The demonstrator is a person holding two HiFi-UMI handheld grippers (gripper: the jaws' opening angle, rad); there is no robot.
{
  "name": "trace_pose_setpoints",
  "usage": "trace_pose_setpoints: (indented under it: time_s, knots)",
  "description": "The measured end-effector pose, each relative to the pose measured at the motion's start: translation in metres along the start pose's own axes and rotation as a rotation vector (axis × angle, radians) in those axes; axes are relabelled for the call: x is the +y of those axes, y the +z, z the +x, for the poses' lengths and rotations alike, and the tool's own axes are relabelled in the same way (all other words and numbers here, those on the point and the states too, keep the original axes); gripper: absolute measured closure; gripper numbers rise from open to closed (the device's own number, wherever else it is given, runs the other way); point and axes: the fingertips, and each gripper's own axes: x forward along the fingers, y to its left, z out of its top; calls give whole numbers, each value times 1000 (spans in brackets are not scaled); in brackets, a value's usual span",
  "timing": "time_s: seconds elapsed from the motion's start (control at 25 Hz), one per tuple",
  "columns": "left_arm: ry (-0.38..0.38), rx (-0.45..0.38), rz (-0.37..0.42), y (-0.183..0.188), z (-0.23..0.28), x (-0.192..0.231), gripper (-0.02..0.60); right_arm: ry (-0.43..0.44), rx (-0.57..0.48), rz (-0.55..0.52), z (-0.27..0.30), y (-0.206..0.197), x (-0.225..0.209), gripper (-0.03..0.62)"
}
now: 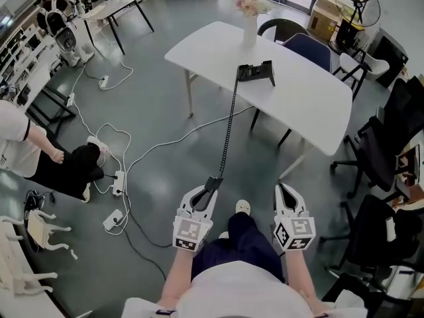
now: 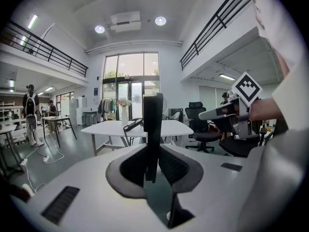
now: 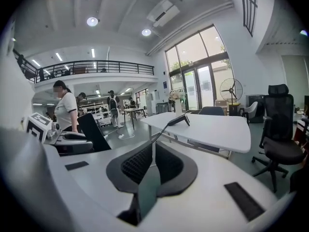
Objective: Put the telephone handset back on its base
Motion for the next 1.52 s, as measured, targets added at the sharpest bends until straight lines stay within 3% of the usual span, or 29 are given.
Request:
trace_pose_setpoints:
  time_s: [0.84, 1.52]
  knots:
    - [79, 8, -1, 43, 122, 62, 505, 81, 26, -3, 134, 55, -70, 551]
    - [141, 1, -20, 49, 163, 70, 505, 151, 20, -21, 174, 68, -98, 551]
